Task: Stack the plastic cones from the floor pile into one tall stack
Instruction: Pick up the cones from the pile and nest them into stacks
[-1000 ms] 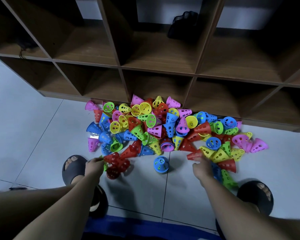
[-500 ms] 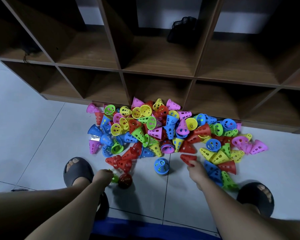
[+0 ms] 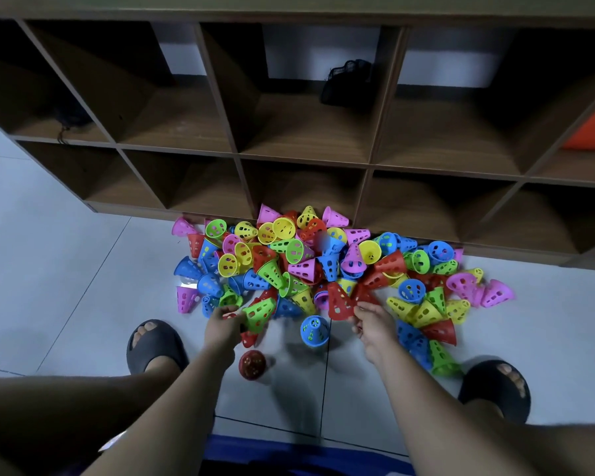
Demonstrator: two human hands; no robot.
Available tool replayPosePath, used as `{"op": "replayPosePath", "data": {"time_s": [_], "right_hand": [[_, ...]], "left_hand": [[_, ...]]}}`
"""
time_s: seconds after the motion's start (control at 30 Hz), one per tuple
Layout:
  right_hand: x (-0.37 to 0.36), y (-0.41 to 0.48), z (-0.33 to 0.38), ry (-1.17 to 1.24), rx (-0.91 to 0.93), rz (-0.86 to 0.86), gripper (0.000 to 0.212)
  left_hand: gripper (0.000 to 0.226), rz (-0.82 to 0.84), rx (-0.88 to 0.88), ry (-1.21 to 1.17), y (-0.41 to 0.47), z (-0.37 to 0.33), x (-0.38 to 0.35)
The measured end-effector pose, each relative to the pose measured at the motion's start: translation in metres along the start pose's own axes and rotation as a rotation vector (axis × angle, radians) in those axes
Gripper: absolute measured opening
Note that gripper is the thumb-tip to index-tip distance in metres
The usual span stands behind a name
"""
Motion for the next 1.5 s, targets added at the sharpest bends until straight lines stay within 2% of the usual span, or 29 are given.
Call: {"op": "replayPosePath", "data": {"time_s": [0.1, 0.17, 0.23, 0.33, 0.5, 0.67, 0.9, 1.07, 1.23, 1.33, 1.5], "right_hand": [[-0.015, -0.014, -0.002, 0.125, -0.072, 0.105, 0.02], [-0.025, -0.021, -0.007, 0.122, -0.103, 0.183, 0.02], [-0.031, -0.027, -0.013, 0.065, -0.113, 0.244, 0.02], [-0.031, -0.029, -0.028, -0.079, -0.112, 0.242, 0.017], [-0.031, -0.024, -0.039, -0.321, -0.033, 0.203, 0.007], [-0.029, -0.018, -0.037, -0.383, 0.025, 0.157, 0.002], [-0.028, 0.0, -0.038, -0.421, 0.003, 0.132, 0.009], [-0.029, 0.017, -0.028, -0.468, 0.009, 0.099, 0.02], [-0.041, 0.046, -0.021, -0.517, 0.045, 0.14, 0.017], [-0.055, 0.055, -0.024, -0.442, -0.003, 0.201, 0.027], [-0.075, 0.067, -0.03, -0.439, -0.016, 0.242, 0.054]], "left_hand": [[0.012, 0.105, 0.048, -0.146, -0.013, 0.001, -0.032], [0.018, 0.171, 0.094, -0.208, -0.019, 0.003, -0.05], [0.02, 0.212, 0.111, -0.251, -0.028, -0.002, -0.064], [0.018, 0.265, 0.085, -0.282, -0.043, -0.014, -0.082], [0.019, 0.396, -0.019, -0.113, -0.064, -0.021, -0.109], [0.016, 0.382, -0.077, 0.012, -0.071, -0.012, -0.116], [0.02, 0.322, -0.15, 0.16, -0.053, -0.004, -0.113], [0.016, 0.321, -0.118, 0.203, -0.044, 0.017, -0.109], [0.01, 0.31, -0.069, 0.29, -0.035, 0.031, -0.094], [0.005, 0.246, -0.105, 0.45, -0.028, 0.033, -0.071], [0.015, 0.06, -0.133, 0.694, -0.02, 0.038, -0.028]]}}
Point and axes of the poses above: each hand's wrist, its own y-axis towards the middle knuckle, its own x-axis out of the back of the hand, z = x × y, the point moved 10 cm from there along y, towards the middle knuckle, and after that the axes turned 1 degree about -y, right-handed, at the moved point
